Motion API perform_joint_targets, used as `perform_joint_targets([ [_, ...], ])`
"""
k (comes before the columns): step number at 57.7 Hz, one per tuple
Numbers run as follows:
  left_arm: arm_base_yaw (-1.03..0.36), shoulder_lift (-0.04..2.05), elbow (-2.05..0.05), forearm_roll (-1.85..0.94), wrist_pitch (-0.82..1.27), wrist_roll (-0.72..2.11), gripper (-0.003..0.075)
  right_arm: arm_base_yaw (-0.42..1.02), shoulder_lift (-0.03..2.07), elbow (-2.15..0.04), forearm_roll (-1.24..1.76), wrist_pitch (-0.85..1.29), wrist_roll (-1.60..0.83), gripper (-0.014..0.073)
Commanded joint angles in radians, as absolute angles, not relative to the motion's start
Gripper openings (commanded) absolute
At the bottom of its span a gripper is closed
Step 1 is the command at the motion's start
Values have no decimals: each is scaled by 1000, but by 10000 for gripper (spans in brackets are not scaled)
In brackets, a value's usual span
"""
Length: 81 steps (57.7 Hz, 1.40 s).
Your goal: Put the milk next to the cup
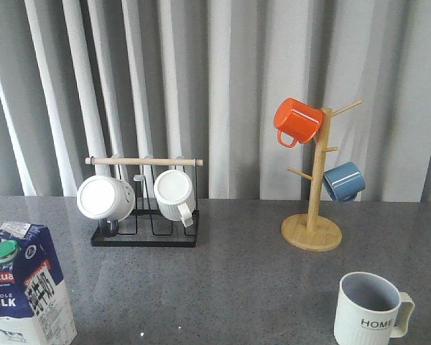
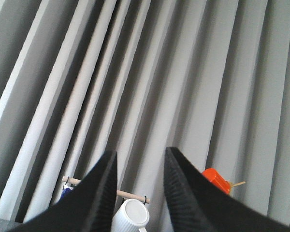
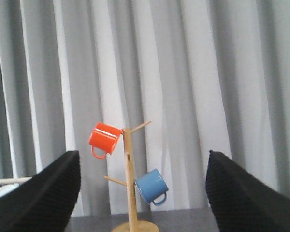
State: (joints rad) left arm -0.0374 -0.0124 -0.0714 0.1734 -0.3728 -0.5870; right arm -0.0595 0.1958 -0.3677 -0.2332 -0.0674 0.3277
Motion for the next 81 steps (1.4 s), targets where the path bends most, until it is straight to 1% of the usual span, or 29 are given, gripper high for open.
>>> perform_joint_targets([
  [1, -41, -21, -109, 162, -404, -600, 249, -63, 299, -495, -289, 35, 260, 510],
  [11, -41, -21, -109, 162, -383, -600, 249, -63, 538, -770, -310, 271, 153, 510],
  [18, -41, -21, -109, 162, -385, -600, 249, -63, 696, -901, -265, 420, 59, 507],
  [25, -41, -21, -109, 162, -388, -599, 247, -63, 815, -917, -153, 489, -61, 500],
  [31, -41, -21, -109, 162, -388, -599, 247, -63, 886, -916, -70, 497, -125, 500],
  [43, -41, -21, -109, 162, -386, -598, 247, -63, 957, -916, -45, 544, -142, 500],
  [49, -41, -21, -109, 162, -386, -598, 247, -63, 969, -907, -40, 535, -139, 499],
  [57, -41, -21, -109, 162, -386, -598, 247, -63, 968, -806, -40, 457, -128, 477],
  [65, -41, -21, -109, 162, -386, -598, 247, -63, 968, -715, -40, 344, -127, 451],
  [81, -41, -21, -109, 162, -386, -598, 247, -63, 981, -626, -38, 162, -120, 451],
])
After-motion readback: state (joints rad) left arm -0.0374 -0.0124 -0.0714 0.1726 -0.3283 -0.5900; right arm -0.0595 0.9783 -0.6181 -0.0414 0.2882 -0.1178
